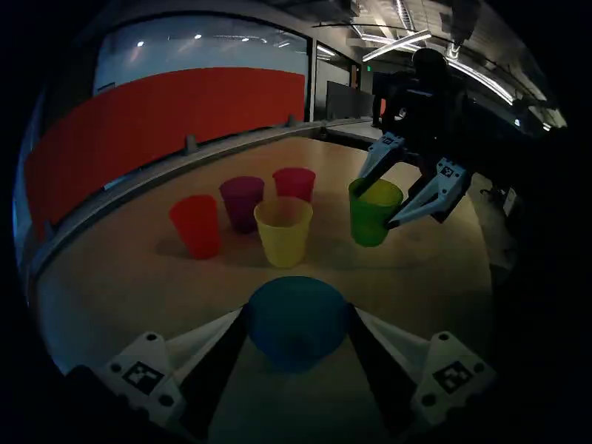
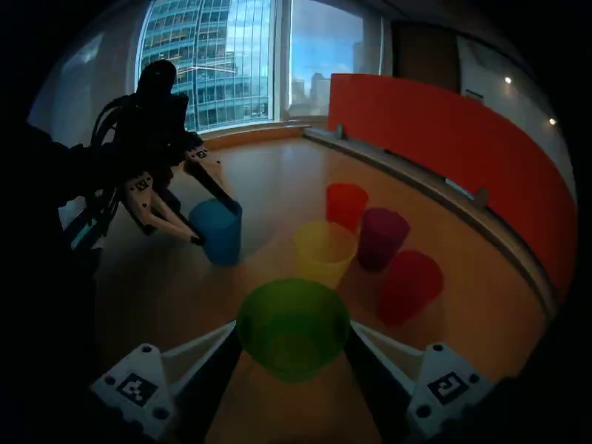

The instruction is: Pour water

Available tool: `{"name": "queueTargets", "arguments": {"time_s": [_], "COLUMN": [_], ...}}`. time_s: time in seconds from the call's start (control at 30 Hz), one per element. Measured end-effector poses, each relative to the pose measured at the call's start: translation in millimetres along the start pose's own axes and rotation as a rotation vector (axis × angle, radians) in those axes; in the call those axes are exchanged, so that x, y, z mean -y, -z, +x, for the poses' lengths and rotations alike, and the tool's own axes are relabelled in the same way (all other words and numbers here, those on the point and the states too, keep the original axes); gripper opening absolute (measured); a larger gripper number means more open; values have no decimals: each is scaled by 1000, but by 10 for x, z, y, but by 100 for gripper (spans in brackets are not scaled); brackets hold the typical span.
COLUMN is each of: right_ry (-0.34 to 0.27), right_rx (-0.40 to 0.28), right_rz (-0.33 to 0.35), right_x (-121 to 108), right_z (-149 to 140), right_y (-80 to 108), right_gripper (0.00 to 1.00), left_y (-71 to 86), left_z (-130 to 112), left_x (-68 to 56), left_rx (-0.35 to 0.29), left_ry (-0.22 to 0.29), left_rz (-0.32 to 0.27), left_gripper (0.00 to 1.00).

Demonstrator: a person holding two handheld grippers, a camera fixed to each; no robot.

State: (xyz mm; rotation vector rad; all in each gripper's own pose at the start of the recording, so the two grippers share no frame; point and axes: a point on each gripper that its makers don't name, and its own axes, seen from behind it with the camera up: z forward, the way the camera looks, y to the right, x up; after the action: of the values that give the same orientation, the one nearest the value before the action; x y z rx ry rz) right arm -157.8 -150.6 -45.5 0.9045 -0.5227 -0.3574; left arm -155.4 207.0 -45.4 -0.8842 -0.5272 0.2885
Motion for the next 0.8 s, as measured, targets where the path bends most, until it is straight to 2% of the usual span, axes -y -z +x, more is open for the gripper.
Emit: {"name": "queueTargets", "arguments": {"time_s": [0.57, 0.8], "right_ry": [-7, -16], "right_rx": [33, 30], "right_rz": [-6, -6], "right_x": [12, 35], "right_z": [-188, -221], "right_y": [-131, -158], "right_gripper": [91, 91], "left_y": [-3, -6], "left_z": [-91, -134], "left_x": [5, 54], "left_rx": [10, 19], "left_ry": [29, 39], "left_rz": [-13, -7], "left_gripper": [92, 92]}}
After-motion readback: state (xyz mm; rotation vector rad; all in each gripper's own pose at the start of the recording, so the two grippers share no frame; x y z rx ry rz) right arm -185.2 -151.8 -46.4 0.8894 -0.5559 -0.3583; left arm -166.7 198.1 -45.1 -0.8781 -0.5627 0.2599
